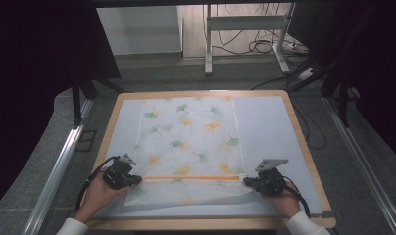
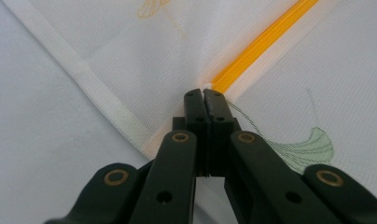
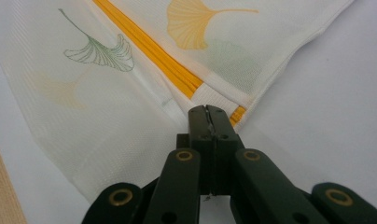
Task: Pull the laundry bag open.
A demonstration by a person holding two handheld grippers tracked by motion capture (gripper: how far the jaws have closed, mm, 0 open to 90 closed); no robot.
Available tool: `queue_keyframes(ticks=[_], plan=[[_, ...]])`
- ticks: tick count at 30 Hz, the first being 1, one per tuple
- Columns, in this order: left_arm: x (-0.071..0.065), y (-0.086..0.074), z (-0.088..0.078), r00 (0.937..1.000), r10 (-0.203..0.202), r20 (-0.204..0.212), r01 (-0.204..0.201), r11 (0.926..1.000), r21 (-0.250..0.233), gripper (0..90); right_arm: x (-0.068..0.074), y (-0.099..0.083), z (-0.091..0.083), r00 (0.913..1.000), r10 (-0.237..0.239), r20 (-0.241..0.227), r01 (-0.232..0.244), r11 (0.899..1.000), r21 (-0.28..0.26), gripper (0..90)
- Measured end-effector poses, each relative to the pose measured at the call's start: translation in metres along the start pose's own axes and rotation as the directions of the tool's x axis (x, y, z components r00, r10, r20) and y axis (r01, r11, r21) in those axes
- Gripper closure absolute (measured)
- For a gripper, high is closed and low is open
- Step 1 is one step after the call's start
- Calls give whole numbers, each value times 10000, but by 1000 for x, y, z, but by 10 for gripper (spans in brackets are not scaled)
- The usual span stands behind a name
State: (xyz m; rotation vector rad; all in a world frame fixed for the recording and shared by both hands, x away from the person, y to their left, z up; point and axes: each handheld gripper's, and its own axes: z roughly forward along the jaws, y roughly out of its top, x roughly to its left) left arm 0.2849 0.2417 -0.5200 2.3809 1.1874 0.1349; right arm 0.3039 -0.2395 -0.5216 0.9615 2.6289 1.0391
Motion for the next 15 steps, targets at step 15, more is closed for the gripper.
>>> queue_keyframes(ticks=[15], plan=[[0,1,0,10000,15,-36,-15,10000,62,900,0,0,0,10000,0,-1,0,10000,4,899]])
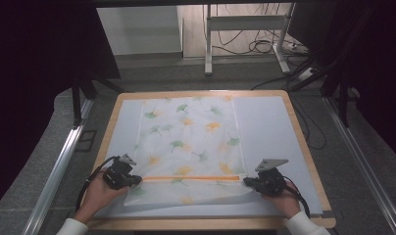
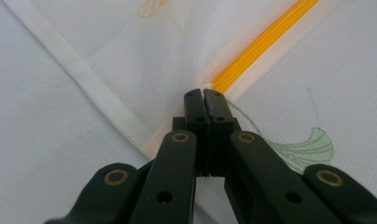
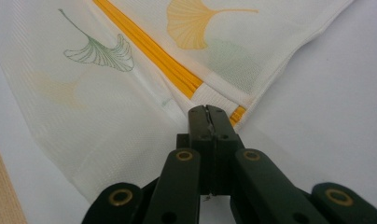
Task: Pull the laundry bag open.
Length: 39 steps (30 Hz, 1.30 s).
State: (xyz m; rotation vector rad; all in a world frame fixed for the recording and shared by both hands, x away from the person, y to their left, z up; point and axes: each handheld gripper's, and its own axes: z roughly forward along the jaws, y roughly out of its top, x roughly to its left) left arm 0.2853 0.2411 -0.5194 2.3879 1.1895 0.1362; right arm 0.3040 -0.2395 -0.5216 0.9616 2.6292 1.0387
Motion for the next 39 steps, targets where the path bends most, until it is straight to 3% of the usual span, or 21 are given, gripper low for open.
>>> queue_keyframes(ticks=[11,39], plan=[[1,1,-1,9999,-84,93,83,9999,78,900,0,0,0,10000,-15,-8,15,10000,3,899],[8,-10,-11,9994,-270,-212,276,9992,282,900,0,0,0,10000,-46,-18,46,10000,18,899]])
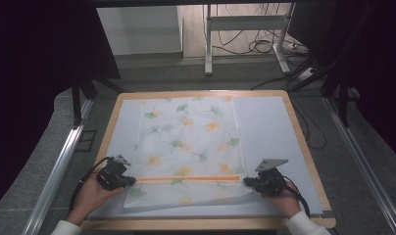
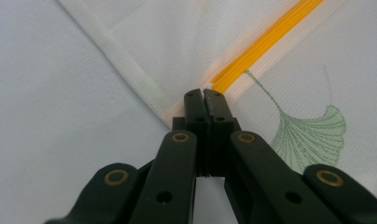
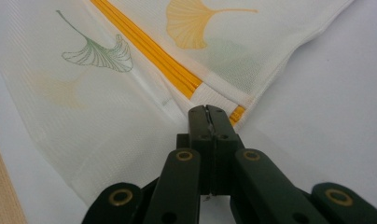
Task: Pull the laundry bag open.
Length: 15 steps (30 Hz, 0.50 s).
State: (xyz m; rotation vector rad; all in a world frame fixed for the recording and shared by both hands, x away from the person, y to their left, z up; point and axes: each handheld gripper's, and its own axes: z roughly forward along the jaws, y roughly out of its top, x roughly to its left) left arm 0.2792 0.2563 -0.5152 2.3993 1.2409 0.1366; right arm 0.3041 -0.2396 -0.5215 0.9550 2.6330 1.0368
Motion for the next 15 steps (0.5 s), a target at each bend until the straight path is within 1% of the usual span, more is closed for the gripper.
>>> queue_keyframes(ticks=[4,9,11,13,14,15], plan=[[2,-3,-2,10000,-85,2,85,10000,-50,900,0,0,0,10000,-14,-2,14,10000,18,899],[2,-3,-3,10000,-79,-8,79,9999,-68,900,0,0,0,10000,-16,4,16,10000,21,899],[2,-4,-4,9999,-87,-100,87,10000,-49,900,0,0,0,10000,-15,2,15,10000,22,900],[4,-5,-5,9998,-198,-34,197,9998,-80,900,0,0,0,10000,-13,-4,13,10000,23,900],[4,-5,-5,9997,-178,-147,177,9998,-39,900,0,0,0,10000,-22,-11,22,10000,21,899],[4,-5,-6,9998,-150,-157,149,9999,-35,900,0,0,0,10000,-22,-17,22,10000,17,899]])
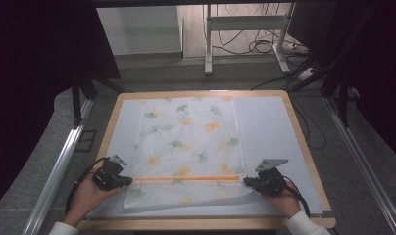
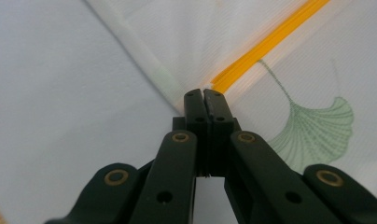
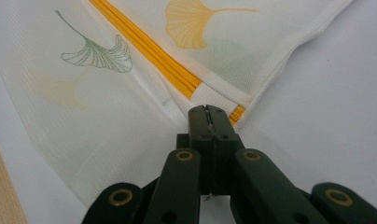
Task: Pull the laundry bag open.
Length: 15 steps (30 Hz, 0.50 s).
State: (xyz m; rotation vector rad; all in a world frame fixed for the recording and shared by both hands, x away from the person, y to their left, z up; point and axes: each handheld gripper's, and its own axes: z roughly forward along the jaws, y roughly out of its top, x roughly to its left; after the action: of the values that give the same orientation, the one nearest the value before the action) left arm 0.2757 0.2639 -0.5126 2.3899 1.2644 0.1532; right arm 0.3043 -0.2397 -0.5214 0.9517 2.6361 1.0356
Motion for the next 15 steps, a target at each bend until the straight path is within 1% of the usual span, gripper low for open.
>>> queue_keyframes(ticks=[2,6,7,10,15], plan=[[-1,-1,0,10000,16,-77,-16,10000,2,900,0,0,0,10000,-8,7,8,10000,11,899],[1,-2,0,9999,-84,69,85,10000,-31,900,0,0,0,10000,-4,16,4,10000,17,899],[1,-3,0,10000,-87,45,87,10000,-10,900,0,0,0,10000,-4,8,4,10000,13,899],[2,-5,1,9996,-235,147,237,9997,-115,900,0,0,0,10000,-8,3,8,10000,11,899],[1,-6,1,9998,-155,86,156,9998,-122,900,0,0,0,10000,-12,11,12,10000,14,899]])
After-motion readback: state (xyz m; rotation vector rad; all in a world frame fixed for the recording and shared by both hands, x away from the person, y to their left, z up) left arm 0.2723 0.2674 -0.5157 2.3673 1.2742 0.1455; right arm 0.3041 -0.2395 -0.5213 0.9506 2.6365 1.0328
